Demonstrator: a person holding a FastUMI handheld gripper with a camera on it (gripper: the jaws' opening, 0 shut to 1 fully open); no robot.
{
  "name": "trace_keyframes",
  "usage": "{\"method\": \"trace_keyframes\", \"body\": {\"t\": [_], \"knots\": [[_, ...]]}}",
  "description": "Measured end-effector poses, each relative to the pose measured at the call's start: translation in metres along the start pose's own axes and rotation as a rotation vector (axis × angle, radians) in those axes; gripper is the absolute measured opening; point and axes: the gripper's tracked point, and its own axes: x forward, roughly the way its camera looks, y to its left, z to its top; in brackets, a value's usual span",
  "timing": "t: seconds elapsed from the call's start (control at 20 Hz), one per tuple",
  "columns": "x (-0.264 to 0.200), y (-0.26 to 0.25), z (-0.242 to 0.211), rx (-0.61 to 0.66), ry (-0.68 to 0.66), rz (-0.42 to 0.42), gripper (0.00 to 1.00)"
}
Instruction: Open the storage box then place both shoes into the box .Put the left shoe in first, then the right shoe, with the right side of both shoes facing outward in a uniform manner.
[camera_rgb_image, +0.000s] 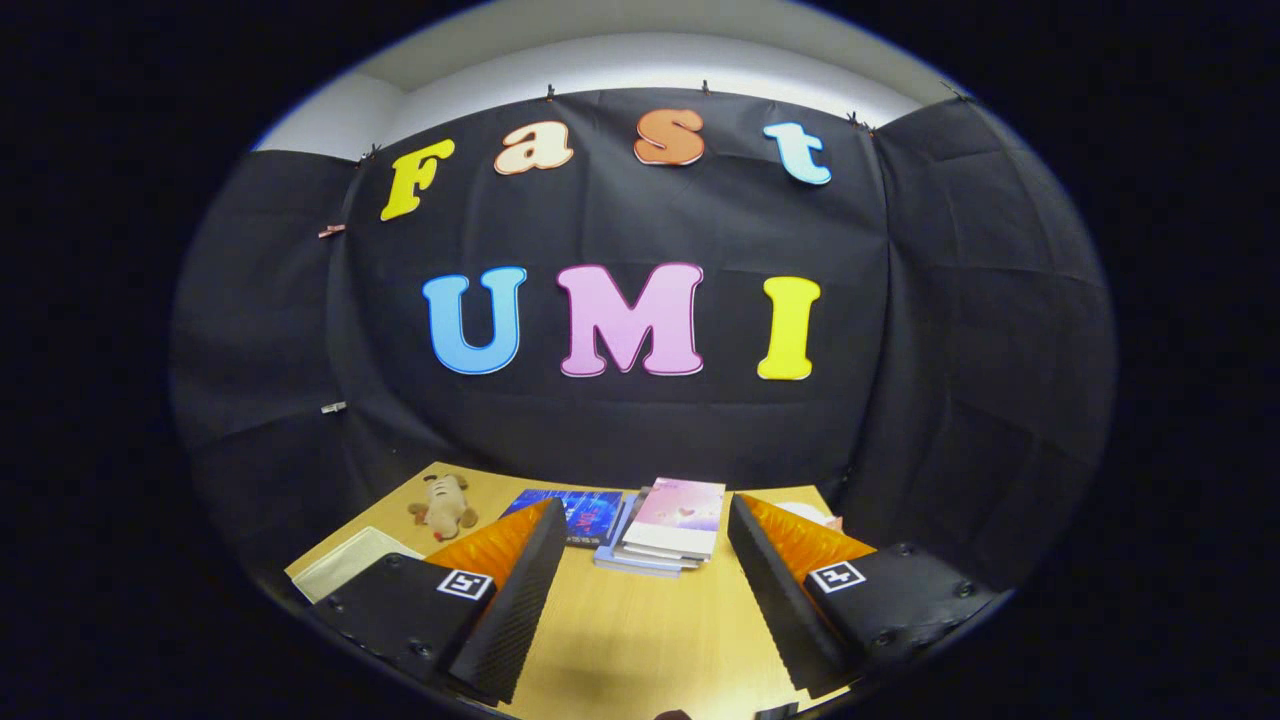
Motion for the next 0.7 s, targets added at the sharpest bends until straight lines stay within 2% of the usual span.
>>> {"method": "trace_keyframes", "body": {"t": [0.2, 0.45, 0.7], "knots": [[-0.021, -0.001, 0.024, -0.044, -0.087, 0.014, 0.98], [-0.030, -0.004, 0.021, -0.034, -0.083, 0.052, 0.96], [-0.028, -0.024, 0.020, -0.026, -0.080, 0.048, 0.98]]}}
